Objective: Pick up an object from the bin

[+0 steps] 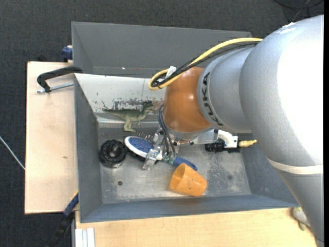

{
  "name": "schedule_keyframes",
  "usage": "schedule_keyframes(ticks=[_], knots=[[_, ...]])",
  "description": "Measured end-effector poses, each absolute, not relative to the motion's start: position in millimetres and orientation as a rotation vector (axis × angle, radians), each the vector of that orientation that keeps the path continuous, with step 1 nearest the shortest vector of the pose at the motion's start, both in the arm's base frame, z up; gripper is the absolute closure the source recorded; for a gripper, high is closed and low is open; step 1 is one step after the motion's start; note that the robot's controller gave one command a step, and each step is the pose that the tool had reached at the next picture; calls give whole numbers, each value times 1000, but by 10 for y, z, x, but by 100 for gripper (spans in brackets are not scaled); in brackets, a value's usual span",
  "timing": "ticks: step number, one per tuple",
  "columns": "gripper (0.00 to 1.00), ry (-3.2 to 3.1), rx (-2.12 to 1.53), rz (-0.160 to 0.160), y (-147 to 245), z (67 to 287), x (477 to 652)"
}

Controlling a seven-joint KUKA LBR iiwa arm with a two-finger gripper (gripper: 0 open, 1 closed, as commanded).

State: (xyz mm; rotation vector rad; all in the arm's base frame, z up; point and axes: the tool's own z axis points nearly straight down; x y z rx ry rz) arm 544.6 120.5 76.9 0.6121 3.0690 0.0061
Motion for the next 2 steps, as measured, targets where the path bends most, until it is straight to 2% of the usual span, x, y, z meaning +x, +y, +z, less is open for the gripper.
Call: schedule_keyframes(ticks=[2], knots=[[100, 3077, 609, 5, 1221, 1255, 5471]])
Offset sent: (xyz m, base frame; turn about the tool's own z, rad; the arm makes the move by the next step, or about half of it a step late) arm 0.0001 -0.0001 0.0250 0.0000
